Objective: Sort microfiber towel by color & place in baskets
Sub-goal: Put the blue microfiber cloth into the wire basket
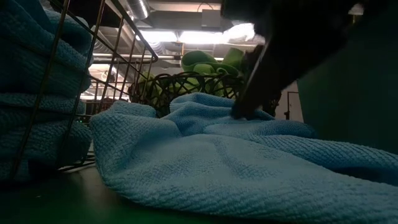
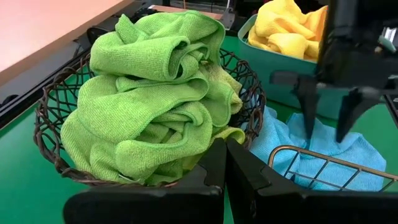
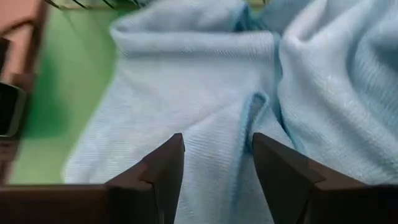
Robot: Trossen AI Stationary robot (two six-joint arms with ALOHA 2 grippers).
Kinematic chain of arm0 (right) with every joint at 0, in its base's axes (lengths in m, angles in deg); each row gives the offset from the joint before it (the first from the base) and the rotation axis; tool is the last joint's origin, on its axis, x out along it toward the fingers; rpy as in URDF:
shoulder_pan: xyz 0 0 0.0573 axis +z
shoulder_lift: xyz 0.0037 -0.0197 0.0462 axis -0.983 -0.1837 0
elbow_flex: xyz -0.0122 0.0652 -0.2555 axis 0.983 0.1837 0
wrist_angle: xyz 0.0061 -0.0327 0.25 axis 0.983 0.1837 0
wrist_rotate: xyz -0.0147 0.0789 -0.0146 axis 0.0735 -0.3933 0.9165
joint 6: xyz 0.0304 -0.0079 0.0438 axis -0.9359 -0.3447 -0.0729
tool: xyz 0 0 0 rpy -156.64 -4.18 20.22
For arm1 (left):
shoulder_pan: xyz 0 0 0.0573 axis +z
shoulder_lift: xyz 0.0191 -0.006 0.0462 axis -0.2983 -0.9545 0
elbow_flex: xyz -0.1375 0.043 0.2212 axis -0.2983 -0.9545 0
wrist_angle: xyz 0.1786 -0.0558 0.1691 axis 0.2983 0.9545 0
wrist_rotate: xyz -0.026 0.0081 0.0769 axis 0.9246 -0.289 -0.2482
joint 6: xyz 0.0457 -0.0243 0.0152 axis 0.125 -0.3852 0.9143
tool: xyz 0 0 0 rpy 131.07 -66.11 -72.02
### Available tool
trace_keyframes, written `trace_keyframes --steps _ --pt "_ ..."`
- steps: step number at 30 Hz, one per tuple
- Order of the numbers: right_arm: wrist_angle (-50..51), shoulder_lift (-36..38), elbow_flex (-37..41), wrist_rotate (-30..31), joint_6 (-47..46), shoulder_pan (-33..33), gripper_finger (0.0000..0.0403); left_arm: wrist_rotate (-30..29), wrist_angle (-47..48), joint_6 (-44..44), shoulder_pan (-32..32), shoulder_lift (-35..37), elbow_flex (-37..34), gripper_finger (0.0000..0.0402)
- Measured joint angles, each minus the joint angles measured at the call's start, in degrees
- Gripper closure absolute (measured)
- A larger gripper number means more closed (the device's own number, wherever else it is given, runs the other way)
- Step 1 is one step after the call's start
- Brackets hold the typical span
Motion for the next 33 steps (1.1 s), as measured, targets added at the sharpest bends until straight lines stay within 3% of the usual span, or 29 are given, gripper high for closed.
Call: trace_keyframes --steps 12,15,21,27,33 --pt "2.98 -3.88 -0.07 -0.63 0.02 -0.69 0.0226 0.00 0.00 -0.02 0.02 0.00 0.00 0.0401" --pt "2.94 -3.94 -0.07 -1.54 0.02 -0.69 0.0266 0.00 0.00 0.03 0.02 0.00 0.00 0.0401" --pt "2.79 -3.95 -0.07 -3.79 0.09 -0.66 0.0388 0.00 0.00 -0.02 0.02 0.00 0.00 0.0401" --pt "8.05 -2.53 -4.29 -9.04 0.01 -0.62 0.0380 0.01 0.02 -0.02 0.02 0.00 0.00 0.0401" --pt "16.68 -1.04 -13.71 -9.14 1.83 -0.60 0.0395 0.00 0.00 0.03 0.02 0.00 0.00 0.0401"
